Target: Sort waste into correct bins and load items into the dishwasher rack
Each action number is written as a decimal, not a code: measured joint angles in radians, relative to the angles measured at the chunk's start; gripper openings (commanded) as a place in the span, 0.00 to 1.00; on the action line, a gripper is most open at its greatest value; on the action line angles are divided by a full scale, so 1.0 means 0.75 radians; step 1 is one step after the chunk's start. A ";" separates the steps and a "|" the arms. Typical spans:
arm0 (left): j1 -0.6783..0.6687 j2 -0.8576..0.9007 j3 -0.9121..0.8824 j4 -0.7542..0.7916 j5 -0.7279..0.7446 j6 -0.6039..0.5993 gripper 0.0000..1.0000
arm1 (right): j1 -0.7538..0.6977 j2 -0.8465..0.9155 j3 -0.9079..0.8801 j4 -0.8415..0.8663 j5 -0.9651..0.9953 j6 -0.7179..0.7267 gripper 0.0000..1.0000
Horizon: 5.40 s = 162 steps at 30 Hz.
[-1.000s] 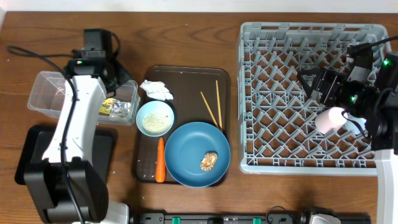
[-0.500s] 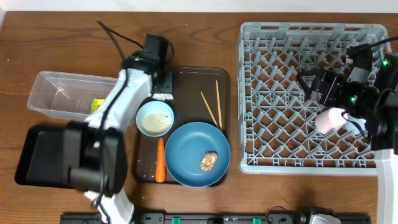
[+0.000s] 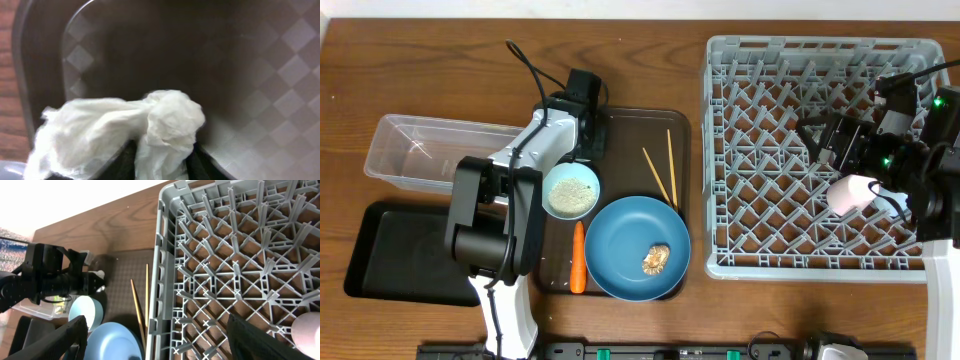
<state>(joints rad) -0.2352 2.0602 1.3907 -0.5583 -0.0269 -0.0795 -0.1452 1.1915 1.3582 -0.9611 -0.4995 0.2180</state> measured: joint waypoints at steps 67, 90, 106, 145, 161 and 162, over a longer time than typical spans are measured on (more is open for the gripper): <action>-0.112 -0.379 -0.169 -0.329 0.171 -0.003 0.33 | 0.000 0.001 0.000 0.015 0.001 -0.001 0.86; -0.142 -0.163 -0.170 -0.220 0.158 -0.037 0.20 | 0.000 0.001 0.000 0.000 0.001 -0.005 0.86; -0.211 -0.179 -0.165 -0.306 0.022 -0.054 0.06 | 0.000 0.001 0.000 0.000 0.001 -0.005 0.86; 1.347 -1.066 -0.731 -0.121 1.122 -0.226 0.06 | 0.000 0.003 0.000 0.007 0.004 -0.014 0.86; 2.053 -1.066 -1.155 0.078 1.927 0.225 0.06 | 0.000 0.003 0.000 0.034 0.004 -0.014 0.87; 2.076 -1.066 -1.168 0.077 1.967 0.256 0.06 | 0.000 0.003 0.000 0.036 0.003 -0.014 0.87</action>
<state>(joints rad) 1.3220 1.2610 0.5144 -0.5003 1.4487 0.1123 -0.1452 1.1938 1.3582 -0.9344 -0.4973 0.2073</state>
